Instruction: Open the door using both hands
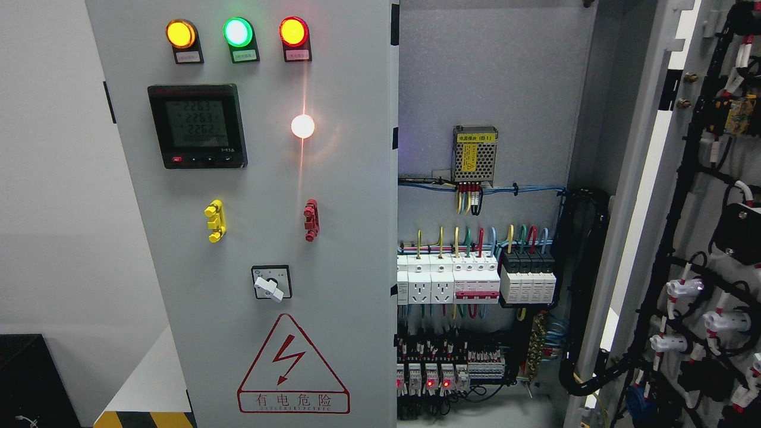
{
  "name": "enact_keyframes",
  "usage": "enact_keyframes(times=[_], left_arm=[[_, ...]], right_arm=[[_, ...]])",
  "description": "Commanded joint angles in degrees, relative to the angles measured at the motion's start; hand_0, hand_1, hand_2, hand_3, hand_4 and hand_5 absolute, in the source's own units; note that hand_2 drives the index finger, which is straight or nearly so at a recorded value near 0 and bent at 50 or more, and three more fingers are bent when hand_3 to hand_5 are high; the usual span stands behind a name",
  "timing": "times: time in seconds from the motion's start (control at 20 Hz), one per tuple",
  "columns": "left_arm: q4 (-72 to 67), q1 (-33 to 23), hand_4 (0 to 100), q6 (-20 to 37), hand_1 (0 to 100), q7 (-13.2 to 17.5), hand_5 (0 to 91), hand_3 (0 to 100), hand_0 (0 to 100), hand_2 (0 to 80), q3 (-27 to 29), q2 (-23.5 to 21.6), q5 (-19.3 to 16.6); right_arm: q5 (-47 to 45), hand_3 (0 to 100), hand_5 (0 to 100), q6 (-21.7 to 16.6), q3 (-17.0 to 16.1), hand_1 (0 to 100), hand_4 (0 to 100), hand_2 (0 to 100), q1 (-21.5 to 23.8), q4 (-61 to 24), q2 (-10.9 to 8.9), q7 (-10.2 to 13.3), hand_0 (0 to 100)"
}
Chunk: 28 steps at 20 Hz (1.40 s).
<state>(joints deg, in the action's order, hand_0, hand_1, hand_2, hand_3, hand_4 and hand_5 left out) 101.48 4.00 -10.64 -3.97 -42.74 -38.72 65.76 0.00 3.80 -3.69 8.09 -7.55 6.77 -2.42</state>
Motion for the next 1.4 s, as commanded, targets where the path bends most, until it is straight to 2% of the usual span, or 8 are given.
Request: enact_keyframes(times=[0.0,0.1,0.3,0.55,0.75,1.15,1.3,1.35], left_arm=[[-21.3,-6.1,0,0.4,0,0.4,0.0,0,0,0.0,1.9,0.4,-1.3],[-28.1,-6.9,0,0.6,0,1.6,0.0,0,0,0.0,1.8,2.4,-2.6],[-42.3,-7.6,0,4.3,0,5.3,0.0,0,0,0.0,3.1,7.6,-9.9],[-60.0,-7.8,0,4.5,0,11.3,0.0,0,0,0.0,3.1,14.4,-16.4],[-70.7,-7.7,0,4.5,0,11.4,0.0,0,0,0.0,3.3,19.2,-21.1],[-87.6,-7.2,0,6.1,0,11.3,0.0,0,0,0.0,3.8,27.9,-23.6],[-91.3,-7.2,0,6.4,0,11.3,0.0,0,0,0.0,7.7,30.2,-24.0],[-92.7,-7.2,0,6.4,0,11.3,0.0,0,0,0.0,10.2,31.5,-25.7]], right_arm=[[1.8,0,0,0.0,0.0,0,0,0,0.0,0.0,0.00,0.0,19],[1.8,0,0,0.0,0.0,0,0,0,0.0,0.0,0.00,0.0,19],[1.8,0,0,0.0,0.0,0,0,0,0.0,0.0,0.00,0.0,19],[1.8,0,0,0.0,0.0,0,0,0,0.0,0.0,0.00,0.0,19],[1.8,0,0,0.0,0.0,0,0,0,0.0,0.0,0.00,0.0,19],[1.8,0,0,0.0,0.0,0,0,0,0.0,0.0,0.00,0.0,19],[1.8,0,0,0.0,0.0,0,0,0,0.0,0.0,0.00,0.0,19],[1.8,0,0,0.0,0.0,0,0,0,0.0,0.0,0.00,0.0,19]])
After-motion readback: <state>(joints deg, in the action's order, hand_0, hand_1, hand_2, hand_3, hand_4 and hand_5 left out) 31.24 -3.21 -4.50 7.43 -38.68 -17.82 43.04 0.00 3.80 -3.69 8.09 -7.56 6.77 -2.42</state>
